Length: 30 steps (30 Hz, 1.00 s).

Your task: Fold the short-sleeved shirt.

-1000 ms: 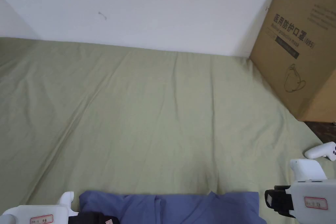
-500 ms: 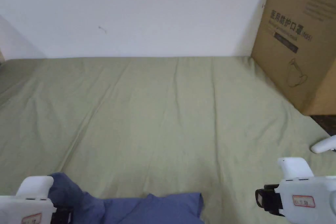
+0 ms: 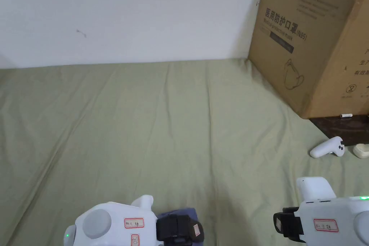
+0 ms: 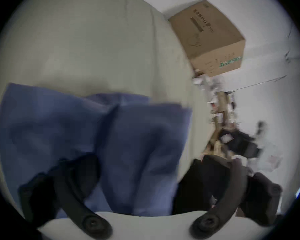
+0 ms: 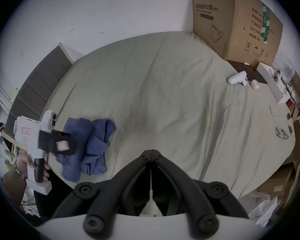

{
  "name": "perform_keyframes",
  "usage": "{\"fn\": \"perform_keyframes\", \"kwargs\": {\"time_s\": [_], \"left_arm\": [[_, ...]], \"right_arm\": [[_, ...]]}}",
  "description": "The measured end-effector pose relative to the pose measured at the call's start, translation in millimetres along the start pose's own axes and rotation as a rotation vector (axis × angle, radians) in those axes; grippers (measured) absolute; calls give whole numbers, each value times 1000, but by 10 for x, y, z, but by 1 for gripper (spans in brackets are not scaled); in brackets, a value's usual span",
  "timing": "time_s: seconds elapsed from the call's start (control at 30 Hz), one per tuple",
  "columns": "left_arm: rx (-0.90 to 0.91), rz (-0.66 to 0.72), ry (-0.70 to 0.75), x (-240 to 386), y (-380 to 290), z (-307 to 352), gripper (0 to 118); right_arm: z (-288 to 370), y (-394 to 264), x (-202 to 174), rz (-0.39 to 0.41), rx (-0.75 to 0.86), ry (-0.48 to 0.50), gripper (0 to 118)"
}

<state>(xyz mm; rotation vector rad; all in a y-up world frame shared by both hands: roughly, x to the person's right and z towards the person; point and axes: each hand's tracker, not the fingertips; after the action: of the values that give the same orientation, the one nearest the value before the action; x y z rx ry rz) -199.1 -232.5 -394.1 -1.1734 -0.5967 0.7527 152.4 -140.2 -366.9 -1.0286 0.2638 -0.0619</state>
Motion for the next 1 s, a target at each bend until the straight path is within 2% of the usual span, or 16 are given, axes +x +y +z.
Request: {"fn": "perform_keyframes", "kwargs": {"time_s": [0.1,0.23,0.27,0.3,0.33,0.37,0.4,0.57,0.67,0.73,0.8,0.9,1.0], "left_arm": [[29,-94,25,110,3,196,117],[96,-249,234,194,-27,576,113],[118,-289,283,212,-44,650,103],[120,-316,317,233,-57,697,84],[100,-342,343,246,-74,702,41],[85,-370,362,261,-101,685,10],[81,-392,363,279,-127,675,3],[-68,-391,270,346,-204,192,3],[-167,-390,285,288,-292,-215,3],[-214,-437,363,254,-338,-457,3],[-200,-420,340,205,-309,-546,2],[-167,-310,272,196,-259,-566,2],[-128,-290,197,278,-268,-438,3]], "right_arm": [[-34,-3,41,-14,4,-2,0],[-43,25,33,-38,31,19,0],[-43,34,26,-40,39,24,0],[-44,43,20,-41,44,28,0],[-25,66,2,-41,49,31,0],[-23,76,-8,-39,51,33,0],[-24,81,-14,-38,53,34,0],[-28,71,1,-40,61,36,0],[12,66,16,-41,57,31,0],[50,60,32,-39,52,26,0],[64,58,46,-38,49,16,0],[75,32,98,-51,53,11,0],[123,26,56,-61,55,22,0]]}}
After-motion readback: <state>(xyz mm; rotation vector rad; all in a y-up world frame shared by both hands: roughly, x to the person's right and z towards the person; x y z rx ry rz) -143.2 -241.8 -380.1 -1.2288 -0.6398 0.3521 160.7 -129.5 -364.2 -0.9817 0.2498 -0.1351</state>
